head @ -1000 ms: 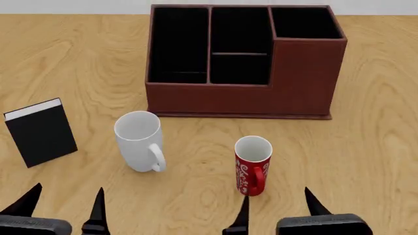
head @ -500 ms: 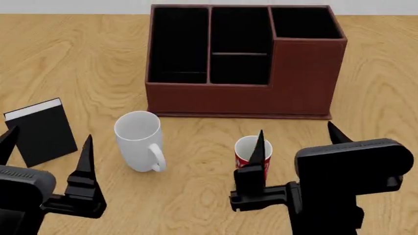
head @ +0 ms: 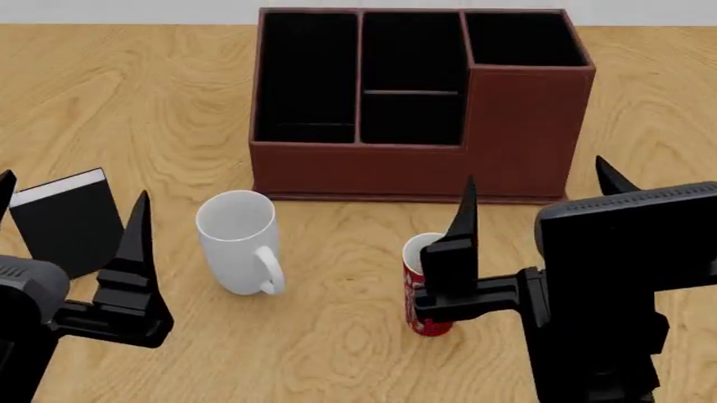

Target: Pick up the white mug and place it to the right of the caddy.

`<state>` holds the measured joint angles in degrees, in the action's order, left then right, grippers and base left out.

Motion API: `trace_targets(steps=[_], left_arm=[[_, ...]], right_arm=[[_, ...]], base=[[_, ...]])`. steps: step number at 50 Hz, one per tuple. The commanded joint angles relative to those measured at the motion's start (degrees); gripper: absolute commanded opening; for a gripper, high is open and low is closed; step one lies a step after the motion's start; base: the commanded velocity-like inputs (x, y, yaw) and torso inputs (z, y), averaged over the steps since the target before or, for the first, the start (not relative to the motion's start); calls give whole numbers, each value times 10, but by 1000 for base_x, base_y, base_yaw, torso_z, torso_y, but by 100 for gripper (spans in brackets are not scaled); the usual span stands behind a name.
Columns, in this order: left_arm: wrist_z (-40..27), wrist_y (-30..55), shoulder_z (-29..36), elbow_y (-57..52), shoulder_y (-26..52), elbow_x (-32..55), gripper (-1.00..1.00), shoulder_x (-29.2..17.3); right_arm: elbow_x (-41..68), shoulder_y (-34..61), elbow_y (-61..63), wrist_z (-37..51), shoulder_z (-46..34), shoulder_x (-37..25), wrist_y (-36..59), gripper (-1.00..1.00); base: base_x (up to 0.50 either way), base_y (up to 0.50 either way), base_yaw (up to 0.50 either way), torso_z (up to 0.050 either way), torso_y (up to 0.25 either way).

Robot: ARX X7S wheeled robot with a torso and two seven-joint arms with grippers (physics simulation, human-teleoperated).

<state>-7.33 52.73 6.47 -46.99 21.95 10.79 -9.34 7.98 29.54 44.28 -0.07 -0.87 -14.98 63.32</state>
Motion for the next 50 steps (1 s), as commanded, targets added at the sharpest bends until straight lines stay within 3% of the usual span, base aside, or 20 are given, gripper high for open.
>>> trace_targets(steps=[1, 50], left_arm=[[-1, 3, 3, -9, 4, 9, 100, -1], [-12, -23, 0, 10, 13, 31, 100, -12]], right_arm=[[4, 7, 11, 1, 2, -4, 11, 100], [9, 6, 16, 12, -3, -17, 7, 100]], base=[[0, 0, 0, 0, 0], [267, -18, 0, 0, 0]])
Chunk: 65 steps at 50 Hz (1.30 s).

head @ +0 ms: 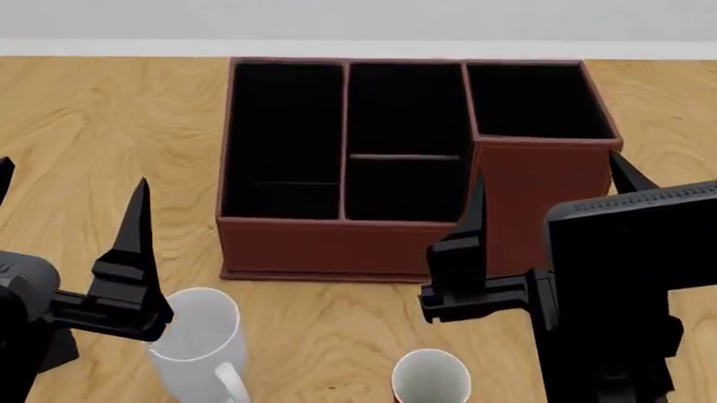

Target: Pick up the white mug and place it to the right of the caddy.

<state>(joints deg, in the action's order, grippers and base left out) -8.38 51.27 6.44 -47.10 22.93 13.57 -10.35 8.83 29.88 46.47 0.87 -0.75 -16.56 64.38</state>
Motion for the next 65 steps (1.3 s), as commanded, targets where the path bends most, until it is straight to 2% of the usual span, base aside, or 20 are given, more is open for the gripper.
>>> trace_targets(steps=[1, 65], left_arm=[[-2, -8, 0, 10, 3, 4, 100, -3], [-40, -7, 11, -10, 0, 10, 100, -23]], right_arm=[[1, 2, -5, 2, -4, -2, -3, 100], [20, 0, 17, 11, 8, -9, 11, 100]], base=[[285, -27, 0, 0, 0], [282, -22, 0, 0, 1]])
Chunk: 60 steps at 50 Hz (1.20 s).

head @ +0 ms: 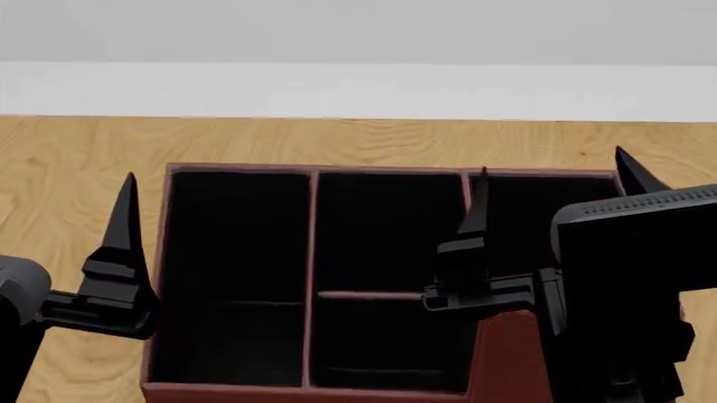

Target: Pick up the white mug and place it to the right of the caddy.

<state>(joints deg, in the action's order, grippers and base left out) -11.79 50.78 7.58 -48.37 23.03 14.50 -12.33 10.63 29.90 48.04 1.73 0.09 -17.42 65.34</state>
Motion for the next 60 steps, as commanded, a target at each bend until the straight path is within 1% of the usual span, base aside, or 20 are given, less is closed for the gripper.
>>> trace_targets(steps=[1, 9, 21, 23, 29, 31, 33, 34, 36, 38, 39, 41, 44, 45, 47, 50, 51, 52, 54, 60], left_arm=[[-6, -1, 0, 3, -1, 1, 100, -3], [-6, 2, -2, 0, -1, 8, 100, -5], [-11, 6, -4, 2, 2, 14, 100, -4], [-11, 14, -11, -2, 4, 22, 100, -1], [-18, 24, -4, -6, 12, 19, 100, -6], [-18, 27, -6, -6, 15, 21, 100, -5], [-18, 29, -8, -4, 18, 23, 100, -5], [-19, 31, -9, -3, 20, 24, 100, -6], [-20, 34, -9, -4, 22, 25, 100, -6], [-20, 36, -9, -4, 25, 26, 100, -7], [-20, 35, -8, -2, 26, 25, 100, -8], [-21, 33, -4, 4, 27, 23, 100, -9], [-22, 36, -6, 3, 31, 26, 100, -9], [-22, 36, -7, 2, 31, 27, 100, -9], [-23, 37, -9, 0, 32, 28, 100, -10], [-25, 39, -9, 1, 34, 28, 100, -11], [-26, 40, -8, 1, 35, 28, 100, -12], [-26, 42, -8, 1, 36, 28, 100, -12], [-28, 46, -7, -3, 38, 30, 100, -13], [-34, 60, -7, -15, 43, 34, 100, -12]], right_arm=[[2, 0, 0, 3, -2, -1, 1, 100], [6, 1, 1, 3, 0, 0, 2, 100], [10, 1, 1, 3, -1, -1, 1, 100], [14, 2, 2, 1, 3, 0, 4, 100], [27, 12, 12, -4, 14, 3, 31, 100], [46, 18, 16, -21, 23, 4, 54, 100], [42, 15, 24, -21, 12, -10, 53, 100], [58, 17, 31, -36, 26, -6, 67, 100], [64, 18, 45, -40, 29, -11, 81, 100], [98, 26, 65, -68, 57, -2, 124, 100], [99, 28, 73, -67, 57, -5, 130, 100], [125, 40, 92, -88, 79, 3, 172, 100], [148, 58, 116, -93, 93, -1, 221, 100], [169, 64, 118, -91, 104, -1, 236, 100], [261, 67, 117, -48, 139, -18, 246, 100], [496, 78, 86, 100, 192, -64, 246, 100], [582, 82, 67, 147, 218, -68, 245, 100], [668, 91, 40, 221, 223, -92, 245, 100], [802, 105, 12, 310, 212, -123, 229, 100], [963, 132, -9, 443, 138, -214, 174, 100]], base=[[281, -20, 0, 0, 10], [259, -10, 0, 0, 0], [-2, 0, 0, 0, 1], [0, 0, 0, 0, 0], [0, 0, 0, 0, 0], [0, 0, 0, 0, 0], [0, 0, 0, 0, 0], [0, 0, 0, 0, 0], [0, 0, 0, 0, 0], [0, 0, 0, 0, 0], [0, 0, 0, 0, 0], [0, 0, 0, 0, 0], [0, 0, 0, 0, 0], [0, 0, 0, 0, 0], [0, 0, 0, 0, 0], [0, 0, 0, 0, 0], [0, 0, 0, 0, 0], [0, 0, 0, 0, 0], [0, 0, 0, 0, 0], [0, 0, 0, 0, 0]])
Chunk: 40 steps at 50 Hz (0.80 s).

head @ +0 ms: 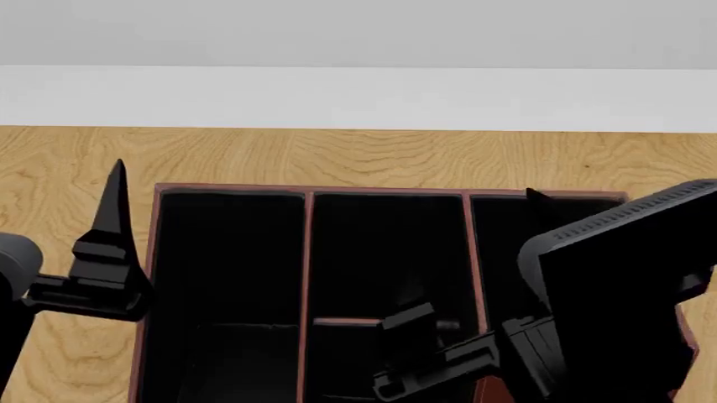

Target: Pick up the white mug and place it to the right of the caddy.

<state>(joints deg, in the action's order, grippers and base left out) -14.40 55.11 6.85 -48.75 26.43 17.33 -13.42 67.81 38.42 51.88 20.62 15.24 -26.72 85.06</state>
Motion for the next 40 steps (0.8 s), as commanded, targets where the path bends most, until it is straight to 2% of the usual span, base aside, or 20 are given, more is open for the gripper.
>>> trace_targets(steps=[1, 7, 18, 25, 40], left_arm=[[-8, 19, 0, -13, 9, 7, 100, -1], [-13, 34, -3, -23, 15, 14, 100, 1], [-26, 70, -4, -56, 25, 26, 100, 2], [-32, 78, -1, -64, 28, 29, 100, 2], [-37, 67, 10, -50, 32, 30, 100, -1]], right_arm=[[404, 51, -46, 265, -22, -130, -30, 100], [491, 71, -40, 316, -80, -189, -72, 100], [580, 101, -28, 363, -158, -250, -118, 100], [605, 114, -23, 389, -208, -266, -130, 100], [626, 121, -22, 397, -257, -261, -139, 100]], base=[[0, 0, 0, 0, 0], [0, 0, 0, 0, 0], [0, 0, 0, 0, 0], [0, 0, 0, 0, 0], [0, 0, 0, 0, 0]])
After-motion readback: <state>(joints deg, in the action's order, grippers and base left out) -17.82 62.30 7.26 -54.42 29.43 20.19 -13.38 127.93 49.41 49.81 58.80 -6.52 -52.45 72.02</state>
